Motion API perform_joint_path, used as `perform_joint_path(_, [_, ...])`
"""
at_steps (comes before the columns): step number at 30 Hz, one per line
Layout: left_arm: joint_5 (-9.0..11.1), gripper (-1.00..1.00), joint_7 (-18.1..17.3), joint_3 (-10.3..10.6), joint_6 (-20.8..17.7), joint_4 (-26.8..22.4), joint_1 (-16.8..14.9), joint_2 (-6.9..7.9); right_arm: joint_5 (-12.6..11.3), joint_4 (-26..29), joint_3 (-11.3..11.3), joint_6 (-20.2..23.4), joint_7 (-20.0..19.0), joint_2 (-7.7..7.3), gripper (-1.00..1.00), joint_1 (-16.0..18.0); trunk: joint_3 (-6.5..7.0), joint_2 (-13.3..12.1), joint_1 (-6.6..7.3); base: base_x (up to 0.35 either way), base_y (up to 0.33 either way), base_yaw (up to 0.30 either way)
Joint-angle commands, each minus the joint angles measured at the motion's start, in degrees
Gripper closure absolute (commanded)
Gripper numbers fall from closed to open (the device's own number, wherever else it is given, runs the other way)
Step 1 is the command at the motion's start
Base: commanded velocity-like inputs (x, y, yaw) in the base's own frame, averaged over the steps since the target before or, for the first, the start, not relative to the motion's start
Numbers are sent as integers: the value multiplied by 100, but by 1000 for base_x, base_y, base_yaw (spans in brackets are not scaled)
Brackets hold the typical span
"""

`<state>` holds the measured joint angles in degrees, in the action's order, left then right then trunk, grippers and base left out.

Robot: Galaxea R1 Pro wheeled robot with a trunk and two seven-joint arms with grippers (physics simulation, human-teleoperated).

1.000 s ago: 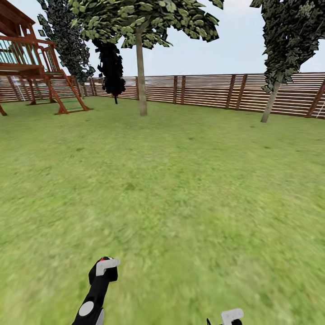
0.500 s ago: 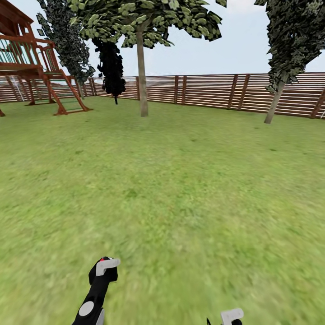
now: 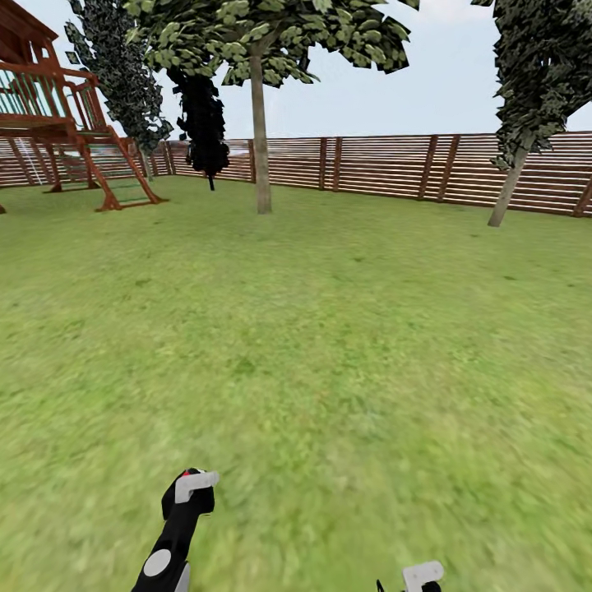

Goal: In the garden, pick up the pesticide atomizer on the floor and spray pesticide onto both trees until each tree trunk is fully covered.

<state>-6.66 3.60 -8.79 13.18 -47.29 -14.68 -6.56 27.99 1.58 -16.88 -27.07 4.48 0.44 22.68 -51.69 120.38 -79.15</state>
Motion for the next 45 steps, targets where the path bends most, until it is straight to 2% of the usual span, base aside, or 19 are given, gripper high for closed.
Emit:
perform_joint_path(1, [3,100,0,0,-2,0,0,3,-2,0,0,0,0,-1,-100,0,0,0,0,333,133,0])
perform_joint_path(45, [-4,100,0,0,0,9,0,-3,-3,0,0,0,-1,0,-100,0,0,0,0,334,133,0])
